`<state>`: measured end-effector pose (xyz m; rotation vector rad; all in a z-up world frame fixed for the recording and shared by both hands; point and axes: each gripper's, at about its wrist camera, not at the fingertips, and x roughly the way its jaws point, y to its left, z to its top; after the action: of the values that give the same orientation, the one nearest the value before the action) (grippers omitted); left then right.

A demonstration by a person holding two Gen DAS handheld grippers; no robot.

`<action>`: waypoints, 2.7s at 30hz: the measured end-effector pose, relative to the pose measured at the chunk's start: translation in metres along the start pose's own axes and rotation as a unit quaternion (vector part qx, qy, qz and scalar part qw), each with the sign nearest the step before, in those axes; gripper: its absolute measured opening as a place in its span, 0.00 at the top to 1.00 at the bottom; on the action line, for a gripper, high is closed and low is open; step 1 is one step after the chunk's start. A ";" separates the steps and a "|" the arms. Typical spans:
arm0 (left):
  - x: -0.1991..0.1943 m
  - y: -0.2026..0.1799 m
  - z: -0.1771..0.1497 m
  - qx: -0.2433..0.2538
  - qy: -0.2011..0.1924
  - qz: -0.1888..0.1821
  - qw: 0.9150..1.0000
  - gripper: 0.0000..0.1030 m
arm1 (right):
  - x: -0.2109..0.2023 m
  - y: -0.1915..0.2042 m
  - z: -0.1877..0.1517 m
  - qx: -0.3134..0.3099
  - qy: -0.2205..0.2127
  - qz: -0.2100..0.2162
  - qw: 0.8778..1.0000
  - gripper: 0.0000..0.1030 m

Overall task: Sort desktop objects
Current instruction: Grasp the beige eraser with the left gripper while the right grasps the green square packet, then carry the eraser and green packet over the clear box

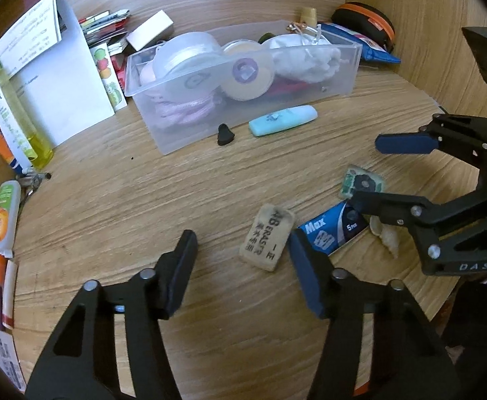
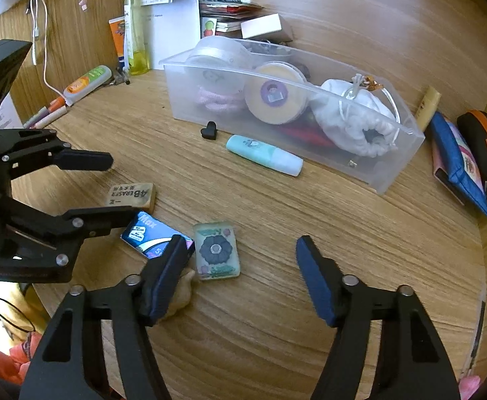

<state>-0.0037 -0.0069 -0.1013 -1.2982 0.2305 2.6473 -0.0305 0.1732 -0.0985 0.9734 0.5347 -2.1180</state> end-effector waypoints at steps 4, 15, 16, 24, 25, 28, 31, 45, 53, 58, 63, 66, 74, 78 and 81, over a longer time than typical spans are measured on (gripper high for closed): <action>0.000 0.001 0.001 -0.004 0.000 -0.001 1.000 0.54 | 0.004 -0.002 0.001 0.002 0.014 0.010 1.000 0.58; 0.002 0.010 0.001 -0.031 -0.010 -0.009 0.999 0.75 | 0.008 -0.002 -0.001 0.002 0.013 0.031 0.999 0.78; 0.002 0.010 0.001 -0.032 -0.012 -0.007 0.999 0.78 | 0.008 -0.003 0.000 0.002 0.013 0.032 0.999 0.78; 0.001 0.017 0.001 -0.059 -0.017 0.000 0.998 0.78 | 0.007 -0.014 0.007 0.024 0.008 0.043 0.999 0.78; -0.001 0.019 0.002 -0.063 -0.020 0.000 0.998 0.78 | 0.006 -0.015 0.008 0.026 0.005 0.045 0.999 0.78; -0.009 0.020 0.006 -0.069 -0.032 0.003 0.997 0.78 | 0.001 -0.019 0.014 0.028 -0.004 0.050 0.998 0.78; -0.017 0.020 0.012 -0.074 -0.043 0.005 0.996 0.78 | -0.006 -0.023 0.021 0.027 -0.016 0.052 0.998 0.78; -0.058 0.035 0.057 -0.129 -0.119 0.006 0.984 0.78 | -0.040 -0.054 0.068 0.024 -0.072 0.047 0.996 0.78; -0.061 0.045 0.090 -0.132 -0.134 -0.003 0.982 0.78 | -0.049 -0.072 0.097 0.024 -0.102 0.039 0.994 0.78; -0.055 0.050 0.106 -0.133 -0.131 -0.004 0.982 0.78 | -0.048 -0.077 0.113 0.020 -0.110 0.036 0.993 0.78; -0.049 0.056 0.122 -0.132 -0.132 -0.007 0.982 0.78 | -0.041 -0.083 0.126 0.020 -0.113 0.037 0.993 0.78; -0.042 0.058 0.131 -0.130 -0.129 -0.007 0.983 0.78 | -0.034 -0.088 0.133 0.027 -0.110 0.041 0.993 0.78; -0.012 0.059 0.152 -0.119 -0.099 -0.013 0.988 0.78 | -0.011 -0.097 0.147 0.033 -0.091 0.038 0.995 0.78; 0.002 0.058 0.158 -0.116 -0.087 -0.018 0.989 0.78 | 0.004 -0.100 0.149 0.035 -0.075 0.034 0.996 0.78; 0.012 0.058 0.161 -0.113 -0.077 -0.019 0.990 0.78 | 0.016 -0.102 0.149 0.034 -0.061 0.032 0.997 0.78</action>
<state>-0.1481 -0.0266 -0.0100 -1.1347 -0.1184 2.7889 -0.1858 0.1390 -0.0109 0.8808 0.3686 -2.1345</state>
